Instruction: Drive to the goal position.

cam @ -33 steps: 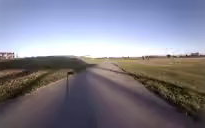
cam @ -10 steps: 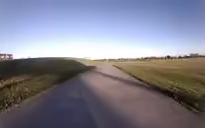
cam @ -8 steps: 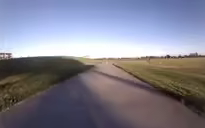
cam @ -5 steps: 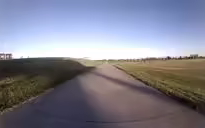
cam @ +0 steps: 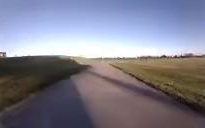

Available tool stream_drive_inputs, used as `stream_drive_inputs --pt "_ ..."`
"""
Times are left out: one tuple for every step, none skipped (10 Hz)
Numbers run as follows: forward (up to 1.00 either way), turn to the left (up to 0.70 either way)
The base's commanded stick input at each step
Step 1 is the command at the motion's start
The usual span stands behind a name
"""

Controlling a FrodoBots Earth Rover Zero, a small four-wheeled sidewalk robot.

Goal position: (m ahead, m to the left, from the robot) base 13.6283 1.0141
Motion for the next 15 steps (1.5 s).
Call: stream_drive_inputs --pt "0.85 -0.11" --pt "0.85 -0.11" --pt "0.85 -0.11" --pt "0.85 -0.11" --pt "0.85 -0.11" --pt "0.85 -0.11" --pt "0.85 -0.11" --pt "0.85 -0.08" --pt "0.85 -0.05" --pt "0.85 0.0" --pt "0.85 0.0" --pt "0.85 0.0" --pt "0.85 0.0" --pt "0.85 0.0" --pt "0.85 0.0"
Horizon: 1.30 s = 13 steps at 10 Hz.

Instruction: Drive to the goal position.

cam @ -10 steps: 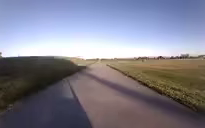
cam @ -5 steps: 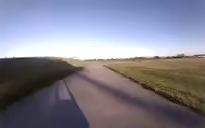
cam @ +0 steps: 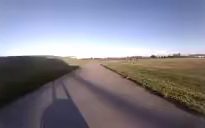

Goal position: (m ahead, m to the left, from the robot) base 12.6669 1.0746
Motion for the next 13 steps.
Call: stream_drive_inputs --pt "0.85 0.0" --pt "0.85 0.0" --pt "0.85 0.0" --pt "0.85 0.0" --pt "0.85 0.0" --pt "0.85 0.0" --pt "0.85 0.0" --pt "0.85 0.0" --pt "0.85 0.0" --pt "0.85 0.0" --pt "0.85 0.0" --pt "0.85 0.05" --pt "0.85 0.05"
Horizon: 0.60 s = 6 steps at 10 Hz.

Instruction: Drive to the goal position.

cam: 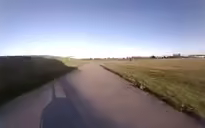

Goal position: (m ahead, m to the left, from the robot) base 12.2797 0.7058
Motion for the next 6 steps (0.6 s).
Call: stream_drive_inputs --pt "0.85 0.06" --pt "0.85 0.06" --pt "0.85 0.06" --pt "0.85 0.07" --pt "0.85 0.08" --pt "0.85 0.08"
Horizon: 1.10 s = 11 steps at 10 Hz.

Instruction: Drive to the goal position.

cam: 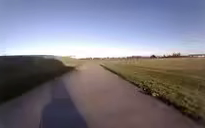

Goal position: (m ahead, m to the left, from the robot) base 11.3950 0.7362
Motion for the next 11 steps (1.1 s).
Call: stream_drive_inputs --pt "0.85 0.08" --pt "0.85 0.08" --pt "0.85 0.08" --pt "0.85 0.08" --pt "0.85 0.08" --pt "0.85 0.08" --pt "0.85 0.08" --pt "0.85 0.08" --pt "0.85 0.09" --pt "0.85 0.09" --pt "0.85 0.1"
